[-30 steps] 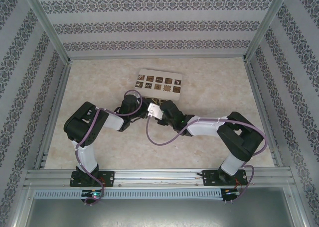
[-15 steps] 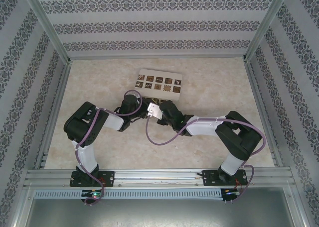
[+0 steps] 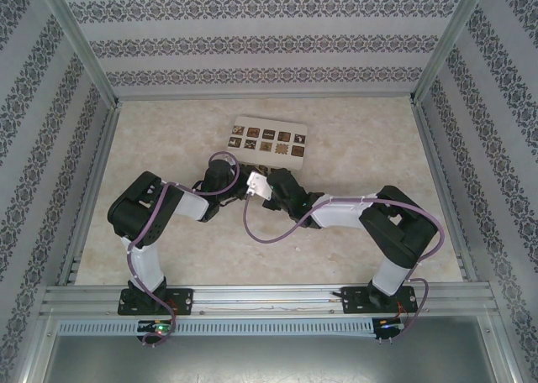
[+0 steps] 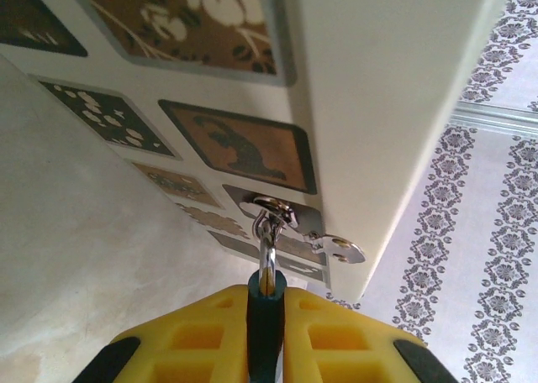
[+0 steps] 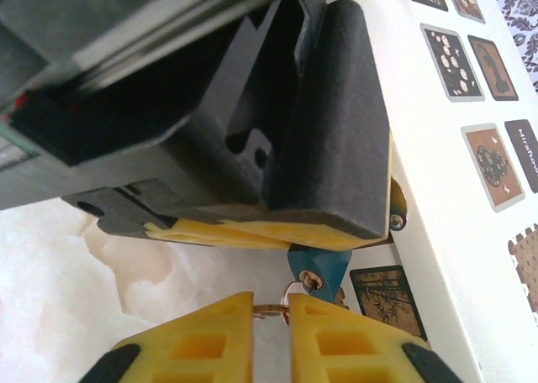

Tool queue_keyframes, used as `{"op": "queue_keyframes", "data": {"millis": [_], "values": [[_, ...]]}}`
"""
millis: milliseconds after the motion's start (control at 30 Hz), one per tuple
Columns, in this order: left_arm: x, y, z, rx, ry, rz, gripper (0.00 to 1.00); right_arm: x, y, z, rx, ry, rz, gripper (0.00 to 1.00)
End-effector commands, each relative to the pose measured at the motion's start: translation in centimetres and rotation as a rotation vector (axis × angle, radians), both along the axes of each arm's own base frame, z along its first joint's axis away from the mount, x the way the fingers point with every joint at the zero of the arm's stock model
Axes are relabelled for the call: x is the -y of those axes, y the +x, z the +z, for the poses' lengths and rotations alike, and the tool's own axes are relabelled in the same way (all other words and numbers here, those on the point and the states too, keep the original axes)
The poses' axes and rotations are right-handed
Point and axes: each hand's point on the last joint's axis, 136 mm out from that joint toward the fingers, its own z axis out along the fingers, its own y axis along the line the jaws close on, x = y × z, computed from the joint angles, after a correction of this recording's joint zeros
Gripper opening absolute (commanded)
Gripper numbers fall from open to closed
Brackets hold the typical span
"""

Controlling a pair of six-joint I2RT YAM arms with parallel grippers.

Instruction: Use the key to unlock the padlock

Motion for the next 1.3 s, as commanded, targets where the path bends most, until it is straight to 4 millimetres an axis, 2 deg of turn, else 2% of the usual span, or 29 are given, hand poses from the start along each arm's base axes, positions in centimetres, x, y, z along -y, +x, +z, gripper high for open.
{"op": "queue_keyframes", "data": {"millis": [0,167,400,633,933,1033,1267], "values": [[1.5,0.4,2.8,0.076,-0.065,-0.044,0.14,-0.9,0.7,0.8,0.017,0.05,-0.02,0.12],[1.5,0.3,2.7,0.072,-0.064,-0.044,0.14,-1.0,0.9,1.4,0.013,0.102,-0.046,0.0],[1.5,0.2,2.7,0.074,-0.063,-0.046,0.14,-1.0,0.9,2.6,-0.017,0.245,-0.102,0.0],[1.4,0.2,2.6,0.073,-0.058,-0.044,0.14,0.2,1.3,3.5,-0.105,0.456,-0.174,0.0],[1.5,0.2,2.9,0.075,-0.061,-0.045,0.14,2.2,1.0,4.4,-0.101,0.484,-0.159,0.0],[1.4,0.3,3.0,0.075,-0.061,-0.043,0.14,2.3,0.6,4.5,-0.096,0.462,-0.132,0.0],[1.4,0.2,3.2,0.076,-0.067,-0.042,0.14,3.1,0.3,5.2,0.079,0.239,-0.072,0.23]]}}
